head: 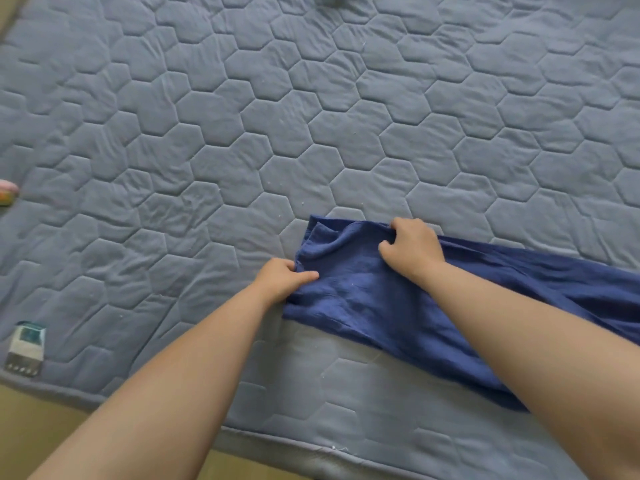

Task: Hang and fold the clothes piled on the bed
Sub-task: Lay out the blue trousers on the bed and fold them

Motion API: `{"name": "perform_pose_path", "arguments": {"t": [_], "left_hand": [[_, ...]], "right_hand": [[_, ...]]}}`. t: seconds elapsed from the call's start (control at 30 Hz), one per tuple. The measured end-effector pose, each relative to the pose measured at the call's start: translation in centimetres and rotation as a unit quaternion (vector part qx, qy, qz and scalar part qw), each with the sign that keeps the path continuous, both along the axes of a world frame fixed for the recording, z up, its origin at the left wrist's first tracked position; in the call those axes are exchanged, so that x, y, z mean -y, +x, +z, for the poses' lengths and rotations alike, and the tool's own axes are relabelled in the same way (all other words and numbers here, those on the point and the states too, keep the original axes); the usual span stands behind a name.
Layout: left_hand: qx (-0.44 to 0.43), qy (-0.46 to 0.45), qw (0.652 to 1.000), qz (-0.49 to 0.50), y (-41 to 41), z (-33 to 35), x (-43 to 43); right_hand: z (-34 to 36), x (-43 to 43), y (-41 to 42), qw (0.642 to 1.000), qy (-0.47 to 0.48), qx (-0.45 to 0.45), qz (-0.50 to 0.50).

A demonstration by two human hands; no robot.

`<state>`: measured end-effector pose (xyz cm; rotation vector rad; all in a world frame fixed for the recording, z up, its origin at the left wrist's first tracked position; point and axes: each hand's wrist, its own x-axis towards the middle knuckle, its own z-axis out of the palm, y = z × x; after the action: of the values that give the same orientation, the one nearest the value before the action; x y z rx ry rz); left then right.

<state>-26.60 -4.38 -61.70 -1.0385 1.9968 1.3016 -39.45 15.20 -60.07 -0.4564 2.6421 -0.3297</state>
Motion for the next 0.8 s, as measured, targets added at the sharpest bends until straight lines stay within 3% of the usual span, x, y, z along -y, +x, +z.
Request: {"name": "perform_pose_path", "arguments": {"t": [0.13,0.27,0.37,0.47,0.53,0.63,0.7,0.8], "left_hand": [[-0.011,0.002,0.999,-0.034,0.1,-0.1,-0.4],[-0.026,0.003,0.999,-0.023,0.8,-0.6,-0.8],[-0.039,0.018,0.999,-0.008,1.4,-0.8,-1.0],[-0.021,-0.016,1.000,-0.012,1.8,-0.9,-1.0],[0.000,-0.099,0.995,-0.031,2.0,-0.7,-1.4],[0.031,-0.309,0.942,-0.125,2.6,0.2,-2.5],[-0.031,-0.405,0.886,-0.224,2.9,0.1,-4.0],[-0.097,-0.385,0.848,-0.352,2.4,-0.6,-7.8]], "right_hand": [[0.2,4.9,0.3,0.997,-0.033,0.054,0.045],[-0.4,9.1,0.1,0.994,0.010,0.061,0.094],[-1.0,10.7,-0.3,0.996,-0.020,0.071,0.046],[-1.4,11.5,-0.3,0.997,-0.060,0.034,0.032],[-1.4,11.3,0.1,0.996,-0.035,-0.037,0.071],[-0.9,9.5,1.4,0.990,-0.042,-0.112,0.079],[-0.7,7.1,2.2,0.988,-0.050,-0.129,0.068],[-0.4,1.6,2.8,0.989,-0.011,-0.131,0.064]]}}
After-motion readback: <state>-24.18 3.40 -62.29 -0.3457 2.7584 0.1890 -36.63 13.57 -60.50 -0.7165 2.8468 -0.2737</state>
